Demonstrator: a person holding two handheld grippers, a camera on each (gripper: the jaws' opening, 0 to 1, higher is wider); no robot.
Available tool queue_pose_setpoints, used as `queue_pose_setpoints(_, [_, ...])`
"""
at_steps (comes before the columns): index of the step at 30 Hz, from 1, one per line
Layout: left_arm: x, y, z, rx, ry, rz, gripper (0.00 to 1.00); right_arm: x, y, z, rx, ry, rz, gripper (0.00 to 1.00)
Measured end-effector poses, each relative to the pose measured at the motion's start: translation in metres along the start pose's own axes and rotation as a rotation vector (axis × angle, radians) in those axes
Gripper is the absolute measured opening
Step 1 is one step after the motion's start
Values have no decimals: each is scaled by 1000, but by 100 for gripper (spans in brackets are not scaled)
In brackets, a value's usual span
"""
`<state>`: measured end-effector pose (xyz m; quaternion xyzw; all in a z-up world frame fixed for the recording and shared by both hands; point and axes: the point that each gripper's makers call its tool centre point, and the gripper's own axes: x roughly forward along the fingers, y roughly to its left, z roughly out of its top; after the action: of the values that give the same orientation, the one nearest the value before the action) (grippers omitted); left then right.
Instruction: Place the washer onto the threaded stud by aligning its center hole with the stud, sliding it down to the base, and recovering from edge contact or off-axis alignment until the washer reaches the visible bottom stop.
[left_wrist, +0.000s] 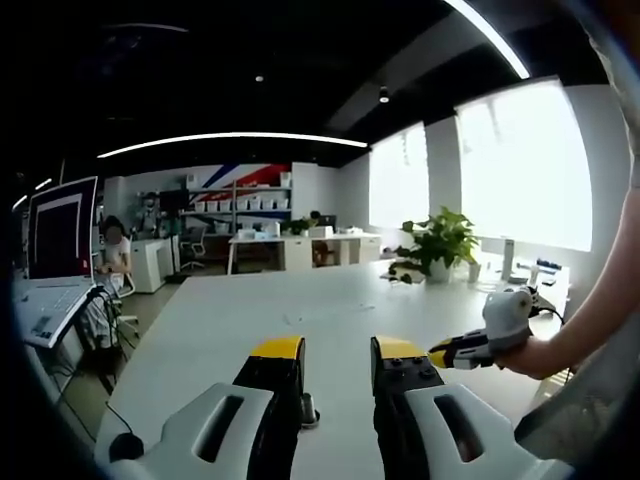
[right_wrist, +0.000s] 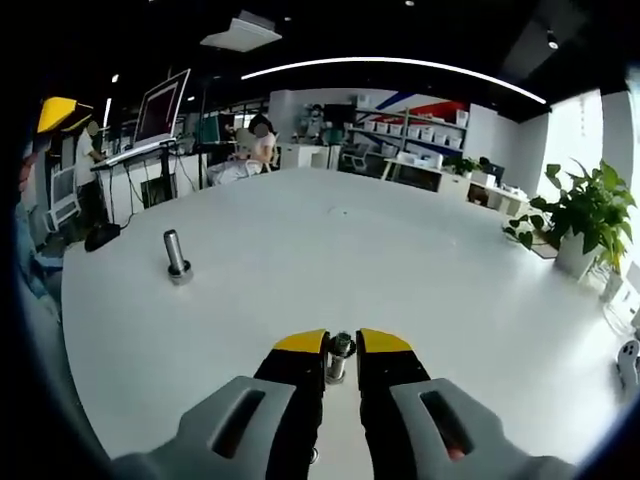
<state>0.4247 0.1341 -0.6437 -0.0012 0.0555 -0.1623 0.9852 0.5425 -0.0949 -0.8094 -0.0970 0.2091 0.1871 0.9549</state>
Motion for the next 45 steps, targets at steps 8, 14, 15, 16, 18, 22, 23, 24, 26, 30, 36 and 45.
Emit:
queue_pose_setpoints(8, [0, 0, 0, -3, -2, 1, 25, -2, 1, -1, -1, 4, -1, 17])
queue_pose_setpoints(14, [-1, 0, 1, -5, -3, 0, 25, -4, 2, -2, 5, 6, -1, 17])
queue_pose_setpoints(15, [0, 0, 0, -3, -1, 0, 25, -5, 2, -2, 2, 5, -2, 17])
queue_pose_setpoints(16, [0, 0, 0, -2, 0, 0, 25, -5, 2, -2, 6, 6, 0, 17])
queue_pose_setpoints(18, [0, -1, 0, -4, -2, -3, 25, -7, 3, -4, 1, 9, 3, 18])
queue_pose_setpoints(22, [0, -2, 2, -1, -6, -7, 25, -11, 3, -7, 4, 15, 3, 18])
queue_pose_setpoints(23, [0, -2, 2, -1, -6, -7, 25, -11, 3, -8, 7, 19, 5, 18])
queue_pose_setpoints(24, [0, -2, 2, -1, -8, -6, 25, -12, 4, -10, 7, 22, 6, 18])
queue_pose_setpoints(26, [-1, -1, 3, -3, -10, -5, 25, -13, 6, -12, 3, 27, 9, 18])
queue_pose_setpoints(30, [-1, 1, 4, -2, -13, 1, 25, -13, 10, -14, 7, 31, 14, 18])
queue_pose_setpoints(36, [-2, 2, 4, -4, -16, 7, 25, -11, 16, -18, 16, 41, 22, 18])
queue_pose_setpoints(45, [-2, 4, 6, -8, -26, 13, 25, -11, 23, -34, 22, 71, 36, 18])
